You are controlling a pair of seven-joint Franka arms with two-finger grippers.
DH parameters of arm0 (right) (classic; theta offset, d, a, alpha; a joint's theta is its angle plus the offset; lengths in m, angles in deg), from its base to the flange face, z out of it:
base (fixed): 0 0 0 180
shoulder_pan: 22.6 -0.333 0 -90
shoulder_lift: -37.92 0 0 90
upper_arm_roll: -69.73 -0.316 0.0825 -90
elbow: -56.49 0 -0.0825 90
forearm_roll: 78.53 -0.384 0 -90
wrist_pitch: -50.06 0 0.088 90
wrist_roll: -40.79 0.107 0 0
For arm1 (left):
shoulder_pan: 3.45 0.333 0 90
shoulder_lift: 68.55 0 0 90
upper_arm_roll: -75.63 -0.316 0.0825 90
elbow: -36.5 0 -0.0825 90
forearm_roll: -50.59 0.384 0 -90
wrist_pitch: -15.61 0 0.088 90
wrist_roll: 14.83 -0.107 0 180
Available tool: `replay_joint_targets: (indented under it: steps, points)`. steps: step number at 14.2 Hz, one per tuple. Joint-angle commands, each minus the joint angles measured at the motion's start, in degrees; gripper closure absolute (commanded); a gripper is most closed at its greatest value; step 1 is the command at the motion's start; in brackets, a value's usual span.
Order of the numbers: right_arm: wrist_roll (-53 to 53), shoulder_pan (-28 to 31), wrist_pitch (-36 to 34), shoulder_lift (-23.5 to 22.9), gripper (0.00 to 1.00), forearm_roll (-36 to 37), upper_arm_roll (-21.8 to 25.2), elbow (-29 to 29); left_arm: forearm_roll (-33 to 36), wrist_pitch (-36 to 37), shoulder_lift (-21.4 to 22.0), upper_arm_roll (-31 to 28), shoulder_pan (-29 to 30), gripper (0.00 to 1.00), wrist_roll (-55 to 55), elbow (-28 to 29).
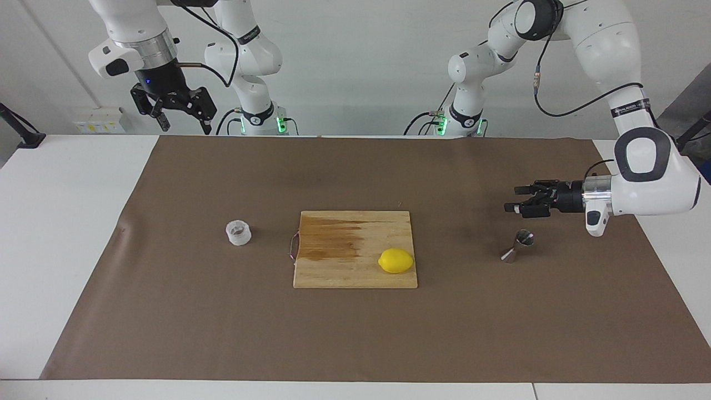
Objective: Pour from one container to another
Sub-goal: 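Move the left gripper toward the small metal cup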
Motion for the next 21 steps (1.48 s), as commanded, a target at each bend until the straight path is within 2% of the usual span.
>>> replay_joint_targets:
  steps: [1, 5, 8, 9, 11, 14, 17, 21]
  points:
    - [-1.2, 0.5, -0.3, 0.8, 0.0, -0.2, 0.0, -0.4, -1.2, 0.4, -4.9, 3.7, 3.4, 0.0, 4.5, -5.4]
    - [-1.1, 0.5, -0.3, 0.8, 0.0, -0.2, 0.0, -0.4, -1.9, -0.7, -7.2, 7.4, 5.6, 0.0, 13.9, -7.6]
    - [-1.2, 0.5, -0.3, 0.8, 0.0, -0.2, 0.0, -0.4, -2.4, -1.7, -8.2, 8.0, 6.2, 0.0, 20.4, -7.9]
    - [-1.1, 0.5, -0.3, 0.8, 0.0, -0.2, 0.0, -0.4, -2.4, -1.9, -8.8, 8.2, 6.7, 0.0, 21.2, -8.9]
    - [-1.1, 0.5, -0.3, 0.8, 0.0, -0.2, 0.0, -0.4, -1.8, -2.7, -10.3, 12.1, 9.4, 0.0, 21.6, -11.0]
    - [-1.2, 0.5, -0.3, 0.8, 0.0, -0.2, 0.0, -0.4, 0.4, -1.9, -14.6, 13.6, 9.9, 0.0, 21.6, -13.2]
    - [-1.1, 0.5, -0.3, 0.8, 0.0, -0.1, 0.0, -0.4, 1.3, -0.9, -17.1, 14.4, 10.8, 0.0, 21.7, -14.8]
    - [-1.2, 0.5, -0.3, 0.8, 0.0, -0.2, 0.0, -0.4, 6.8, 0.0, -21.9, 20.4, 14.8, 0.0, 21.7, -16.9]
